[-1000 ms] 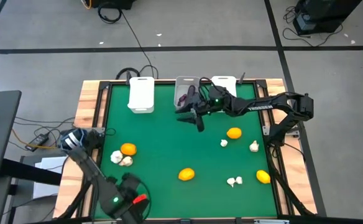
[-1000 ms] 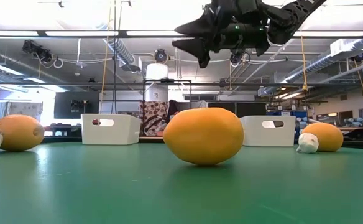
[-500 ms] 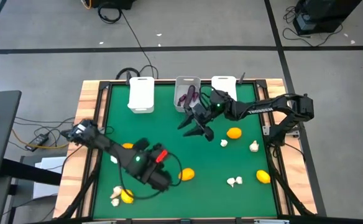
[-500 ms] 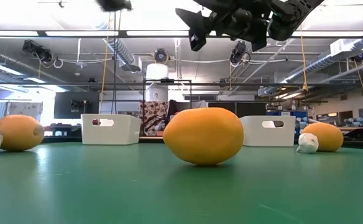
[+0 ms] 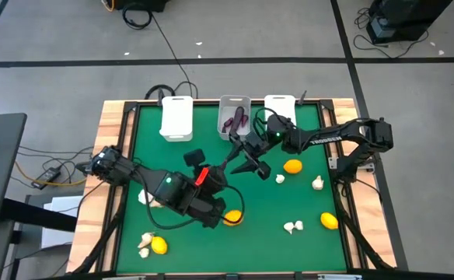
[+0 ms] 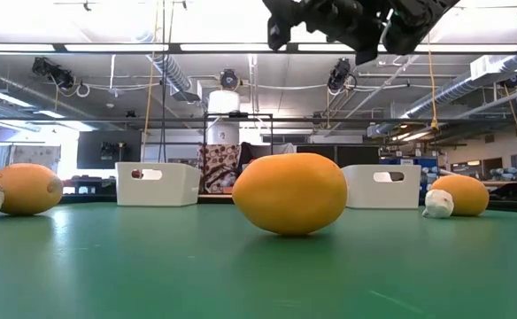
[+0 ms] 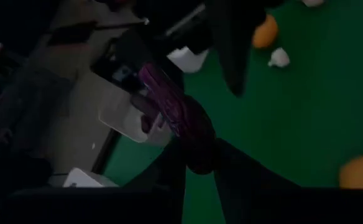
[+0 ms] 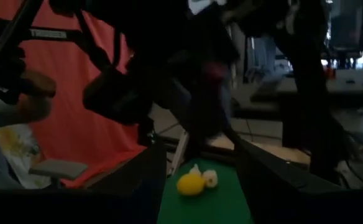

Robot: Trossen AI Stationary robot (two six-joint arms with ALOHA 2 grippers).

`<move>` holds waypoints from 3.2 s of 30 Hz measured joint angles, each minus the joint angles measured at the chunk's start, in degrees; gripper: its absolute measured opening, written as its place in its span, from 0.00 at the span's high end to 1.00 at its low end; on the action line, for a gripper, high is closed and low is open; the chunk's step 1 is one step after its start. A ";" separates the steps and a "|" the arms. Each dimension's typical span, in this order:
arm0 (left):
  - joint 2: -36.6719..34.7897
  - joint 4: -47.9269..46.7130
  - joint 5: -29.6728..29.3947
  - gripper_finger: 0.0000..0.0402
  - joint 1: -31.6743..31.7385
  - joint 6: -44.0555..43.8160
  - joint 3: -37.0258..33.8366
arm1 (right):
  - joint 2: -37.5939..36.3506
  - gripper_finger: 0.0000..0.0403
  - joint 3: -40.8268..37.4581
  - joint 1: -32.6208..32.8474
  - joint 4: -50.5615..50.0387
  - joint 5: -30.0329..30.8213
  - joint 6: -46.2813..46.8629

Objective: Sort produce into baskets
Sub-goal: Put the eggplant into the gray bin

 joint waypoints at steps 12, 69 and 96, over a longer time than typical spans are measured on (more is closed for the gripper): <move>-0.11 0.91 -1.46 0.80 2.41 0.31 0.00 | 0.07 0.51 -0.04 1.15 3.82 4.21 2.21; 0.46 -0.73 0.46 0.80 2.63 -10.65 -3.19 | 0.07 0.95 0.22 4.08 0.93 22.35 -9.58; 0.92 7.05 20.69 0.60 9.67 -12.06 -28.20 | 0.66 0.80 -2.44 -17.39 -25.04 46.54 -25.92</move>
